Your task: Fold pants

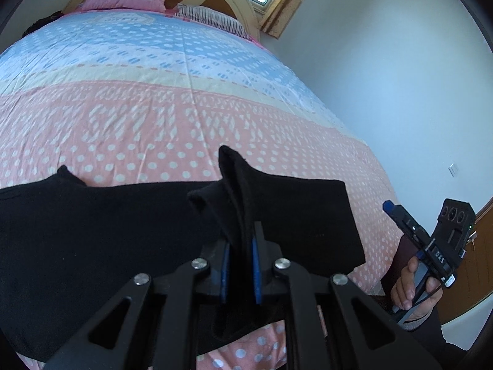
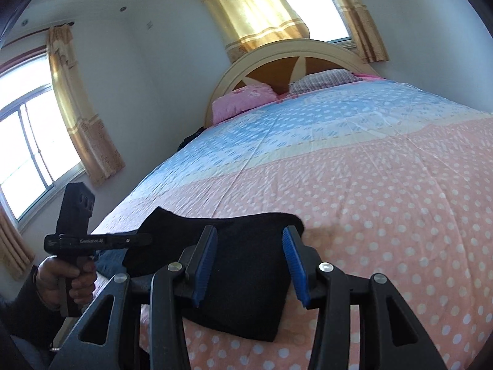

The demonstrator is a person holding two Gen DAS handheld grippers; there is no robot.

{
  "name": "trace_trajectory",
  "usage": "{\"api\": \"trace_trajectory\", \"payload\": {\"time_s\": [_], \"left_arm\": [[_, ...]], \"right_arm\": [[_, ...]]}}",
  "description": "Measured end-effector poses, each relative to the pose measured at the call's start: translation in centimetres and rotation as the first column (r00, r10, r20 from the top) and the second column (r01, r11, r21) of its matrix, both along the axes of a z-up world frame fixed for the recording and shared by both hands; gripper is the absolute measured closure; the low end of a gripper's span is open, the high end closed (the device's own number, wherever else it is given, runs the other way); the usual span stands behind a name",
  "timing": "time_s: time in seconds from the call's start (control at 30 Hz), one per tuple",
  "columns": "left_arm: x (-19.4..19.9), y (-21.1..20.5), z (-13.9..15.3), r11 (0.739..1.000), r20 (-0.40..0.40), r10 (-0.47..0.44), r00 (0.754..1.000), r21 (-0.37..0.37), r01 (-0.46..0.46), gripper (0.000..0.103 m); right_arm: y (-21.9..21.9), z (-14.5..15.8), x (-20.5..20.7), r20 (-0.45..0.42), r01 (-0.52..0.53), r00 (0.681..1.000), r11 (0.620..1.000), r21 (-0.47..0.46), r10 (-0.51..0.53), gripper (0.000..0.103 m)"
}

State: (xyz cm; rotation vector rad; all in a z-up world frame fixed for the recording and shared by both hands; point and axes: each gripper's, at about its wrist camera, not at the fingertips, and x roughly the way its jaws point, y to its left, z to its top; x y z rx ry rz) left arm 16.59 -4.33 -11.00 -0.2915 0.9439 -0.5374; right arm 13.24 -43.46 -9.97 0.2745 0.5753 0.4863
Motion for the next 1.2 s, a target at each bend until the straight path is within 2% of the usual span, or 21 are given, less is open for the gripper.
{"api": "trace_trajectory", "payload": {"time_s": [0.13,0.2,0.27,0.37,0.47,0.5,0.57,0.63,0.73,0.87,0.97,1.07,1.1,1.13,1.2], "left_arm": [[0.1,0.5,-1.6,1.0,-0.018,0.013,1.0,0.027,-0.013,0.09],[0.1,0.9,-2.4,0.999,-0.031,0.02,0.999,0.029,-0.019,0.09],[0.2,0.9,-3.0,0.999,-0.037,0.018,0.999,0.035,-0.017,0.09],[-0.2,0.2,-3.2,0.994,0.007,0.011,1.0,0.105,-0.012,0.086],[-0.9,-0.4,-2.9,0.98,0.068,0.008,0.998,0.199,-0.022,0.072],[-1.0,-0.4,-2.8,0.976,0.081,0.008,0.997,0.218,-0.026,0.062],[-1.4,0.2,-2.3,0.979,0.111,0.007,0.994,0.201,-0.029,0.052],[-1.5,0.9,-2.1,0.983,0.129,0.006,0.992,0.183,-0.03,0.043],[-0.7,2.1,-2.3,0.978,0.117,0.049,0.992,0.195,-0.071,0.042],[0.2,3.3,-2.6,0.973,0.104,0.107,0.989,0.194,-0.126,0.042],[0.7,3.3,-2.6,0.966,0.117,0.124,0.985,0.213,-0.147,0.037],[1.3,3.6,-2.6,0.952,0.138,0.157,0.978,0.241,-0.187,0.035],[1.4,4.0,-2.7,0.954,0.137,0.171,0.976,0.223,-0.198,0.035],[1.5,4.4,-2.7,0.958,0.13,0.18,0.975,0.203,-0.204,0.035],[2.0,4.5,-3.2,0.961,0.105,0.176,0.979,0.195,-0.194,0.035]], "right_arm": [[2.7,-1.5,0.1,-0.06,-0.136,0.989,0.99,-0.048,0.133,0.056],[3.4,-2.4,0.5,-0.105,-0.17,0.981,0.983,-0.063,0.163,0.056],[3.9,-3.4,0.8,-0.151,-0.184,0.974,0.979,-0.09,0.169,0.056],[4.2,-5.1,1.4,-0.213,-0.191,0.964,0.972,-0.139,0.159,0.056],[4.7,-5.1,0.8,-0.193,-0.198,0.968,0.959,-0.203,0.159,0.056],[5.0,-4.9,0.8,-0.184,-0.189,0.972,0.955,-0.228,0.149,0.056],[5.8,-3.9,0.2,-0.14,-0.17,0.981,0.949,-0.265,0.137,0.056],[7.5,-3.0,-0.5,-0.093,-0.192,0.981,0.937,-0.292,0.172,0.056],[11.2,-2.3,-1.3,-0.036,-0.246,0.968,0.906,-0.344,0.249,0.056],[16.5,-3.2,-1.3,-0.08,-0.356,0.932,0.851,-0.387,0.353,0.056],[19.2,-4.4,-1.4,-0.086,-0.384,0.917,0.807,-0.448,0.389,0.056],[20.3,-5.0,-0.7,-0.107,-0.388,0.918,0.807,-0.444,0.383,0.057],[20.4,-5.1,-0.4,-0.115,-0.387,0.919,0.812,-0.436,0.377,0.061],[20.4,-5.3,-0.2,-0.129,-0.387,0.921,0.815,-0.432,0.368,0.074],[20.6,-5.6,0.3,-0.154,-0.386,0.922,0.821,-0.421,0.354,0.087]]}}
